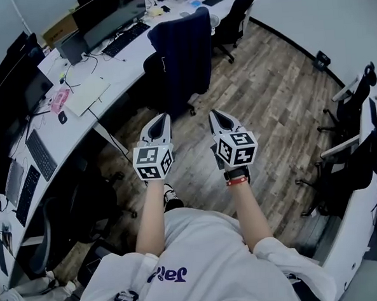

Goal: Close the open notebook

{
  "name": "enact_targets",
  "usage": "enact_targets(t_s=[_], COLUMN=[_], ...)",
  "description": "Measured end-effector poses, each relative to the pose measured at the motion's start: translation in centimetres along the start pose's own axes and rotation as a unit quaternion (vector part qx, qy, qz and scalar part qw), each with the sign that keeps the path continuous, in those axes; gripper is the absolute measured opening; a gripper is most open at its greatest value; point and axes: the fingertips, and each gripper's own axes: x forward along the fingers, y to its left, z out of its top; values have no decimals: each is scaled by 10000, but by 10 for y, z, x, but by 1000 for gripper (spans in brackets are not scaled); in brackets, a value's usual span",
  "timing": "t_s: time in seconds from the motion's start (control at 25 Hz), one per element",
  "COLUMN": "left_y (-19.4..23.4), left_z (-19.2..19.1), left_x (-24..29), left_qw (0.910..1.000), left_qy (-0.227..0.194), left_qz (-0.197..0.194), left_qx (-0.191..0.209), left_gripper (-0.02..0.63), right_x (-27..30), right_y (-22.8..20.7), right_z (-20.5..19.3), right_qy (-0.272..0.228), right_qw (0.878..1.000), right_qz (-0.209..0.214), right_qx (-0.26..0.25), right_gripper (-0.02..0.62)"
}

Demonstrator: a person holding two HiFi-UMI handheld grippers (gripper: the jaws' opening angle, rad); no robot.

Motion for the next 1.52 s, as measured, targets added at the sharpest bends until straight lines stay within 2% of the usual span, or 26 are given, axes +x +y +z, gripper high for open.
enact_targets(t_s=[0.16,0.4,0.6,0.76,1.24,1.52], left_y=[35,95,161,213,359,417], left_z=[4,13,20,34,34,21], left_x=[6,3,-10,-21,-80,-112], left_qw=[9997,9977,9939,9891,9688,9531], left_qy=[-73,-68,-53,-199,-304,-396], left_qz=[235,676,1103,1450,2461,2980], left_qx=[-48,-33,34,142,-52,-345], left_gripper=[20,20,20,20,20,20], right_x=[39,97,153,197,318,361], right_y=[22,54,97,137,277,336], right_z=[5,15,21,30,30,11], right_qy=[79,105,168,147,208,418], right_qw=[9994,9980,9952,9912,9723,9576], right_qz=[344,615,940,1295,2253,2712], right_qx=[-7,-101,-220,-220,-584,-883], right_gripper=[0,0,2,1,0,2])
